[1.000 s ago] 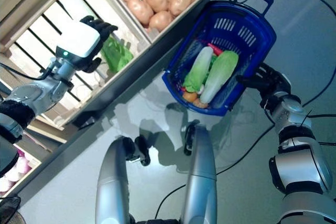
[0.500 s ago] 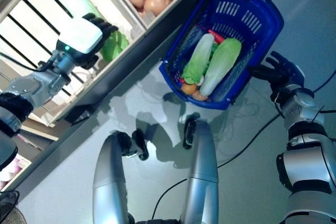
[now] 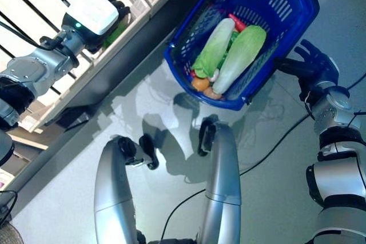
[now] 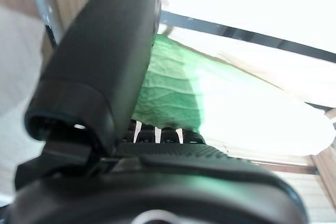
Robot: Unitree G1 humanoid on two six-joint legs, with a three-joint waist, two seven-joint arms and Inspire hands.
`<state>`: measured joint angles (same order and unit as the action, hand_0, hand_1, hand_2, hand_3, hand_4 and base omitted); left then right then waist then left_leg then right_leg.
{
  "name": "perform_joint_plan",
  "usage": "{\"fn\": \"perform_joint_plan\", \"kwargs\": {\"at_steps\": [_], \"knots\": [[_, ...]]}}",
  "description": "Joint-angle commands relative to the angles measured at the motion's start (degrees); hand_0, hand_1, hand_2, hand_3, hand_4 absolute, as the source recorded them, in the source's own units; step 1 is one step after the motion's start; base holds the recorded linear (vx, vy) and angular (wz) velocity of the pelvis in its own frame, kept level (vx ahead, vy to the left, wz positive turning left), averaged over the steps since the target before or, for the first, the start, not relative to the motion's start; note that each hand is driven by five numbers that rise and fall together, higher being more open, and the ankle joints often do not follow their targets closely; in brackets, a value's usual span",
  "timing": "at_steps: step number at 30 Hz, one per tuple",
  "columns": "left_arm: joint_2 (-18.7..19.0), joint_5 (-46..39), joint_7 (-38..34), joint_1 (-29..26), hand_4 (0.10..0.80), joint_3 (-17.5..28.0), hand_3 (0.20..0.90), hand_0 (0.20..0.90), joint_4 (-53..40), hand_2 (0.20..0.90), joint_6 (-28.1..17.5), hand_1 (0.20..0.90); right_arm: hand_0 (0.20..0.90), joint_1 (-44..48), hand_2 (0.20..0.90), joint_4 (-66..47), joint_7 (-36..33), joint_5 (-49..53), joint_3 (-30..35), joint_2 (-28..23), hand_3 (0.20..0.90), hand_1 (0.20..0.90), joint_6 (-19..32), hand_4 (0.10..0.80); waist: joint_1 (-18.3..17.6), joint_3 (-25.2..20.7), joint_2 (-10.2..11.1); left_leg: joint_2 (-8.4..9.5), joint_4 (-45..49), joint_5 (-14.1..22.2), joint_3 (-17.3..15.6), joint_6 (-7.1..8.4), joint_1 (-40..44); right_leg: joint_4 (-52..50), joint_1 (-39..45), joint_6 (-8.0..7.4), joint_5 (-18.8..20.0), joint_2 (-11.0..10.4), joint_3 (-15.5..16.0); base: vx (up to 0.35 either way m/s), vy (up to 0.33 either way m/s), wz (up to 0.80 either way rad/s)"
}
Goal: Put vegetables into the basket
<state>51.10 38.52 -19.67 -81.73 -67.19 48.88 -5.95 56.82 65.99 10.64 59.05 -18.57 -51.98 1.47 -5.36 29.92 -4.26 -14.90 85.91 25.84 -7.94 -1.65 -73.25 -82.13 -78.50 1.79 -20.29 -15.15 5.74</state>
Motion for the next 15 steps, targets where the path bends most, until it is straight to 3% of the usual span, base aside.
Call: {"fn": "perform_joint_plan", "kwargs": {"at_steps": [1, 8, 15], "knots": [[5.6, -4.5, 7.1, -6.8, 0.4, -2.4, 0.3, 0.3, 2.1, 0.3, 2.7, 0.3, 0.9, -0.7, 0.9, -1.5, 2.5, 2.9, 2.3, -1.6, 0.9, 0.9, 2.5, 0.8, -2.3, -0.1, 1.2, -0.89, -0.8, 2.2, 0.3, 0.39, -0.3, 3.7, 3.7, -4.32, 2.4, -3.4, -1.4, 0.0, 0.0, 0.0], [7.3, -9.0, 9.8, -7.9, 0.4, -1.7, 0.3, 0.3, 0.9, 0.3, 1.6, 0.3, 0.9, -2.2, 0.9, -1.6, 3.6, 2.7, 4.2, -2.8, 0.9, 0.9, 1.4, 0.8, -2.5, -0.1, 1.3, -1.53, -2.2, 1.5, 0.0, -0.04, 2.4, 4.9, 6.2, -4.37, 2.9, -3.1, -0.9, 0.0, 0.0, 0.0], [8.7, -9.3, 8.1, -5.6, 0.4, 0.3, 0.3, 0.3, 0.5, 0.3, -0.6, 0.3, 0.9, -7.0, 0.9, -1.1, 7.1, 2.1, 6.5, -2.3, 0.9, 0.9, 1.3, 0.8, -2.8, -0.1, 1.9, -3.1, -6.0, -0.2, -1.2, 0.67, 10.3, 8.4, 14.1, -4.64, 4.1, -2.4, 0.3, 0.0, 0.0, 0.0]]}}
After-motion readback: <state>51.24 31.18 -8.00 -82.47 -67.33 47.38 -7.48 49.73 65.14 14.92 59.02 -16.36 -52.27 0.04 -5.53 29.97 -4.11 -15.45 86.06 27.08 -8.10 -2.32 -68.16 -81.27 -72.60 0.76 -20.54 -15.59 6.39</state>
